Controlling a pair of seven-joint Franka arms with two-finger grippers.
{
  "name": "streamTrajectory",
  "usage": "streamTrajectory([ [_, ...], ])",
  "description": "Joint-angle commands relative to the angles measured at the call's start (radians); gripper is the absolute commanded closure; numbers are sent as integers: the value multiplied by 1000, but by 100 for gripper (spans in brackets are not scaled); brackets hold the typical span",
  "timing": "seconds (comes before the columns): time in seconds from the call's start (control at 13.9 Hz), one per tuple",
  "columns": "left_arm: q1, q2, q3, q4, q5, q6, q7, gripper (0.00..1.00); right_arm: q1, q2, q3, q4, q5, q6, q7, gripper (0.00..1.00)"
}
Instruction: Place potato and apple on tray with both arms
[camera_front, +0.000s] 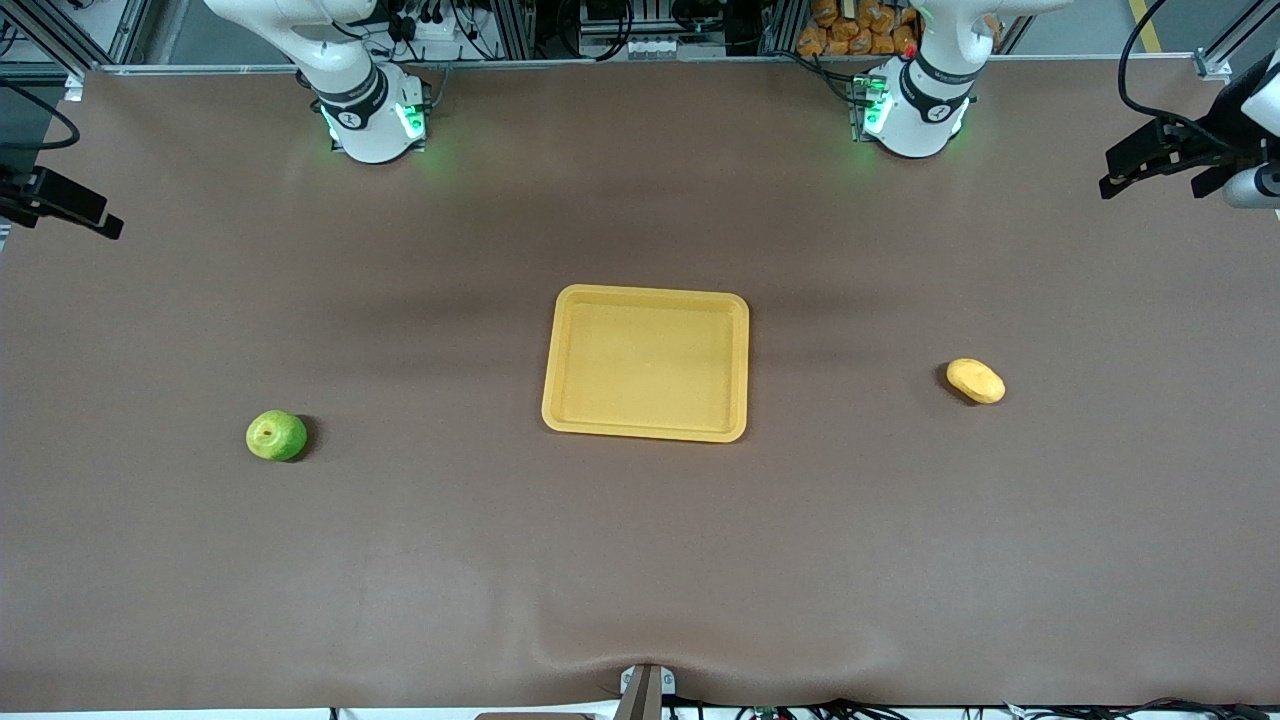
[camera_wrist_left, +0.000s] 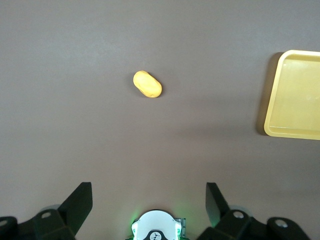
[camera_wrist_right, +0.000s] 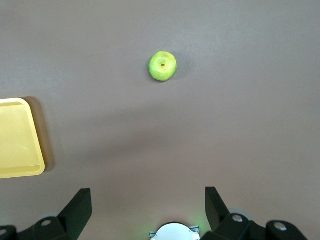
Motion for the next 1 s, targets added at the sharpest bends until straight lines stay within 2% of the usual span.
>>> streamTrajectory([
  [0.0,-1,13,-6,28,20,-38,-4,0,-10,4,7,12,-1,-14,2,0],
  [0.43,2,19,-4,22,20,-37,-9,0,-64,8,6,12,13,-14,4,0],
  [0.93,2,90,-1,11,22,-22,-15,0,-62,8,7,10,13,-14,8,0],
])
